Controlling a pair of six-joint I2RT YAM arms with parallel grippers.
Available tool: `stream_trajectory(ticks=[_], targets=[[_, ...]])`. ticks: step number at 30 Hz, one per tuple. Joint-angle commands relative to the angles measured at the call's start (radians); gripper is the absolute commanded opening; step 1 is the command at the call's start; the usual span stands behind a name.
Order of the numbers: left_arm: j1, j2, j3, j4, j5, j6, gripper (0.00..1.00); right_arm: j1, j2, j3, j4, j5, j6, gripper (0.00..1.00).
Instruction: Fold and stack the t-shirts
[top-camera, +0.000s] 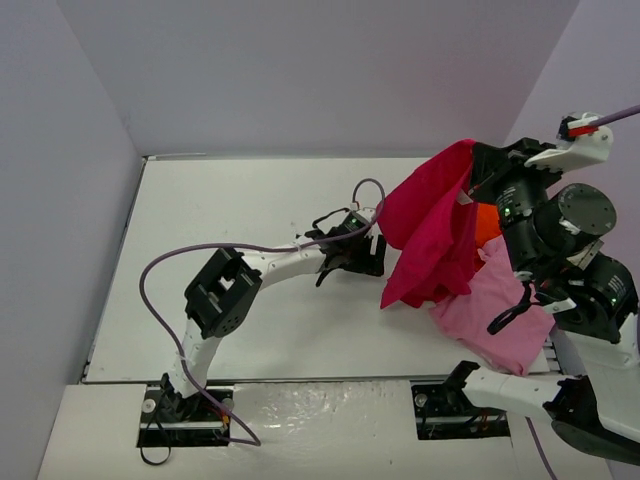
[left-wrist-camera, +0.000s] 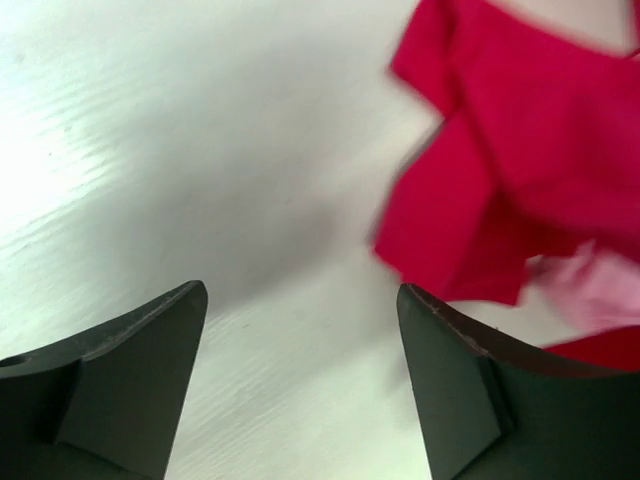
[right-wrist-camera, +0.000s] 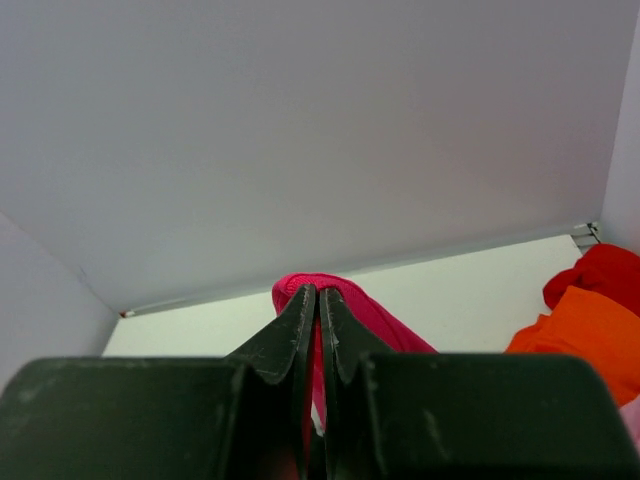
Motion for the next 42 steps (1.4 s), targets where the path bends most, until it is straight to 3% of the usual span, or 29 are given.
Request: stream_trajectory(ticks=[1,7,11,17,25,29,30,31,32,33,34,42], targets=[[-0.036,-0.133,-0.075,0.16,-0.101,0.119,0.81,0.048,0.025,0.123,0.032,0.052,0.089,0.0],[-0.064,-0.172,-0.147,0.356,-0.114,0.124,0.85,0.131,0.019,0.093,0.018,0.126,0.132,0.0],[-0.076,-0.149,-0.153,0.487,-0.089,0.12,0.97,0.131,-0.021,0.014,0.015,0.121,0.183,0.0],[-0.095,-0.089,-0.23,0.772,-0.129,0.1,0.97,0.132,-0.059,-0.034,-0.001,0.107,0.223,0.0],[-0.097,0.094,-0.117,0.972,-0.026,0.051,0.97,0.133,-0.051,0.009,-0.08,0.095,0.261,0.0],[-0.095,0.128,-0.055,0.982,-0.012,0.047,0.95,0.133,-0.049,0.005,-0.097,0.103,0.275,0.0],[-0.096,0.128,-0.048,0.967,-0.012,0.052,0.9,0.133,-0.048,0.003,-0.099,0.106,0.277,0.0],[-0.097,0.124,-0.047,0.954,-0.014,0.059,0.7,0.133,-0.046,0.001,-0.1,0.109,0.277,0.0],[-0.097,0.115,-0.051,0.942,-0.02,0.067,0.38,0.133,-0.042,-0.001,-0.101,0.112,0.275,0.0],[-0.097,0.1,-0.061,0.925,-0.035,0.078,0.12,0.133,-0.038,-0.004,-0.101,0.115,0.272,0.0],[-0.095,0.082,-0.071,0.912,-0.047,0.084,0.04,0.133,-0.034,-0.009,-0.102,0.12,0.269,0.0],[-0.057,-0.088,-0.151,0.72,-0.097,0.143,0.03,0.132,-0.013,-0.096,-0.103,0.174,0.244,0.0]])
